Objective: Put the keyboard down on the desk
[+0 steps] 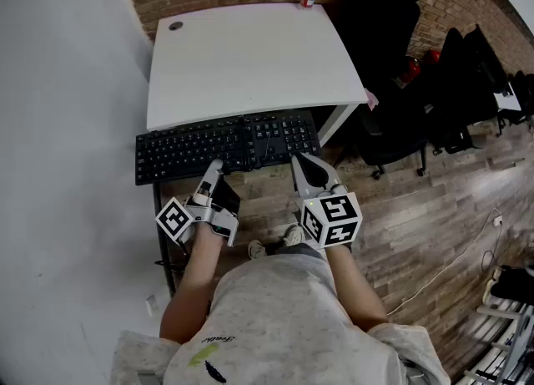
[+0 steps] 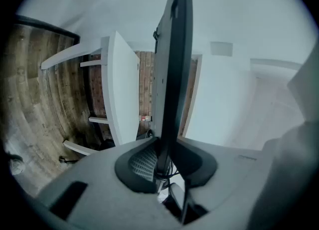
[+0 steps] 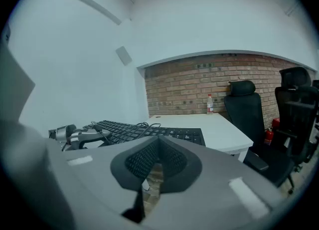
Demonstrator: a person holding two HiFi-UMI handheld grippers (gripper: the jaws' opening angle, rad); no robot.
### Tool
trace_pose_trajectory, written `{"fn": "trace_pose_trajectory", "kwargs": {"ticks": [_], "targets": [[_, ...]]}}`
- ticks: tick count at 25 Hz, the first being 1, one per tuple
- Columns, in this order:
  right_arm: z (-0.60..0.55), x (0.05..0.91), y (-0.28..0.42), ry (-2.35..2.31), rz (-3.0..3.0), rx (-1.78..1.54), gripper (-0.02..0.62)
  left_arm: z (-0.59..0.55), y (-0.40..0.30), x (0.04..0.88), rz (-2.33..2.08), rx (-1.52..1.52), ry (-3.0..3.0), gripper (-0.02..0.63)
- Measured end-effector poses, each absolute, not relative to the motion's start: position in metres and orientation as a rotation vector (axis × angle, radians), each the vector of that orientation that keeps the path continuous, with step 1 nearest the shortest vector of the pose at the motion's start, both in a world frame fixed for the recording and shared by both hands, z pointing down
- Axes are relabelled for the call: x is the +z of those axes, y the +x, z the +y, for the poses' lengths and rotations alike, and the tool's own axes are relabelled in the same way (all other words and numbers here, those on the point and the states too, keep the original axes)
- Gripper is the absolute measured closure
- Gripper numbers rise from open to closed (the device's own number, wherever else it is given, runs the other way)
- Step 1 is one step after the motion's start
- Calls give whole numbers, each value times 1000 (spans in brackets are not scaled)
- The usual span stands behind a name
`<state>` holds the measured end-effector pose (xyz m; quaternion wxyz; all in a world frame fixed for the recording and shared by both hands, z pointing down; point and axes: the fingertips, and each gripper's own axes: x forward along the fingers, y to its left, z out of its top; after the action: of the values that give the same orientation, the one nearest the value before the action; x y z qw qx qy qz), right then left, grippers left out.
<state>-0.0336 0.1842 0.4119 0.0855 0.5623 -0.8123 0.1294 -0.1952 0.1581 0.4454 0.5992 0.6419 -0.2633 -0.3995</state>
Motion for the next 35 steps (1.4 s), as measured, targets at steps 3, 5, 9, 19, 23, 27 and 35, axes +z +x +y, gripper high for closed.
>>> {"fn": "trace_pose_trajectory", "kwargs": {"ticks": [3,5,9,19,23,27,35], "targets": [[183,411,-35,1667,-2433,386,586,158,-196,446,-609,-924,1492,537],[182,411,-37,1666,-2441,381,584,157,-195,447,-606,-927,1491,537],[174,412,-38,1661,-2449,376,586,152,-195,449,-603,-939,1470,537],[118,419,-19,1654,-2481,413,584,100,-176,452,-631,-926,1474,537],[88,423,-5,1634,-2492,425,584,71,-159,453,-644,-925,1468,537],[54,429,10,1607,-2493,423,584,37,-143,459,-660,-931,1449,537],[-14,434,48,1569,-2505,442,584,-25,-107,465,-688,-935,1437,537]]}}
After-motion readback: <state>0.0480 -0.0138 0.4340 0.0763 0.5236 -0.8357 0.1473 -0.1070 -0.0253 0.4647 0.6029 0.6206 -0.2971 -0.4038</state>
